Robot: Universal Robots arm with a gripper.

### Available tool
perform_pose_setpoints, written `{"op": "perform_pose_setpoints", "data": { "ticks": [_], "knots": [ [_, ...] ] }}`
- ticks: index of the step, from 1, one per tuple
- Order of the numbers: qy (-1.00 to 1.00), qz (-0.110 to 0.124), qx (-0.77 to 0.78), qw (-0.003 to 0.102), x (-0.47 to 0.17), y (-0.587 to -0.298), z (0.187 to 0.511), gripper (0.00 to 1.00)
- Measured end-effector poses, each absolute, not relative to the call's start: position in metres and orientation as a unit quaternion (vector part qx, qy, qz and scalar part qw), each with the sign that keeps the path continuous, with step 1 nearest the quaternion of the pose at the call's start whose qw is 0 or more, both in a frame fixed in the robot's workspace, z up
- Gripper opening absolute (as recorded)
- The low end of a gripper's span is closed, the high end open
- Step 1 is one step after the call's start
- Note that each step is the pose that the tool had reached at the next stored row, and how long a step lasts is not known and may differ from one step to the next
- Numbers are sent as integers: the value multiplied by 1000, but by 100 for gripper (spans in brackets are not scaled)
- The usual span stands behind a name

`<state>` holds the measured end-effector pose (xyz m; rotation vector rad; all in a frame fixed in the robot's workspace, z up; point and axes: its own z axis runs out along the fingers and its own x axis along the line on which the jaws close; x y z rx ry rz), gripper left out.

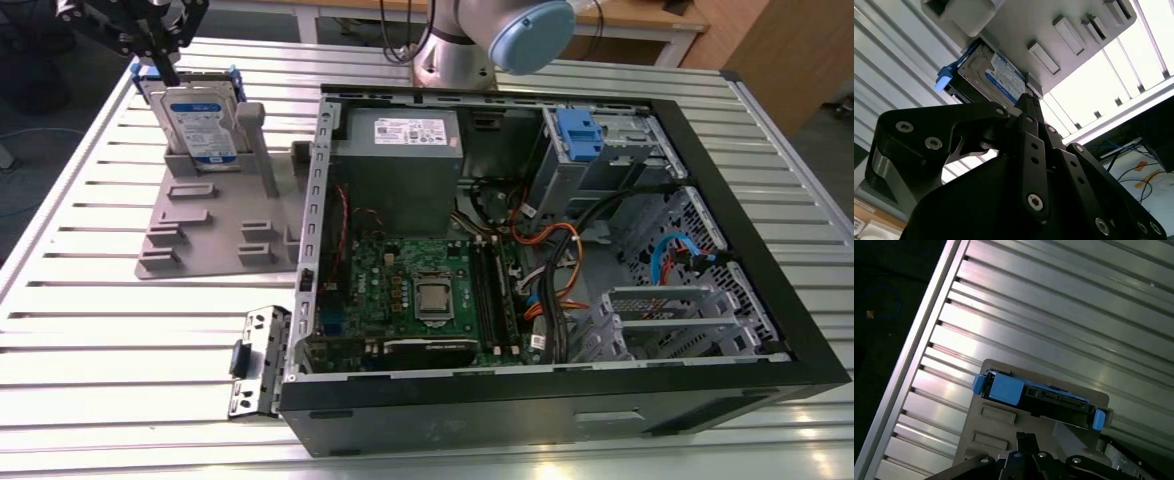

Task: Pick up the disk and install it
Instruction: 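Pick up the disk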

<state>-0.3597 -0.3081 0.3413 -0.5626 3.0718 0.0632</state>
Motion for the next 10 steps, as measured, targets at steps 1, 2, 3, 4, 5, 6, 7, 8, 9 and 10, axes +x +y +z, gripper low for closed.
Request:
{"op": "perform_pose_setpoints", "data": {
  "ticks": [1,2,3,4,5,6,7,8,9,10],
  "knots": [
    [983,20,-185,9,-360,-308,341,10],
    [982,20,-189,9,-360,-308,341,10],
    [981,20,-194,9,-360,-308,341,10],
    [980,20,-199,9,-360,-308,341,10],
    [979,20,-203,9,-360,-308,341,10],
    [978,20,-208,8,-360,-308,341,10],
    [977,21,-213,8,-360,-308,341,10],
    [976,21,-217,8,-360,-308,341,10],
    [975,21,-222,8,-360,-308,341,10],
    [974,21,-226,8,-360,-308,341,10]
  ]
}}
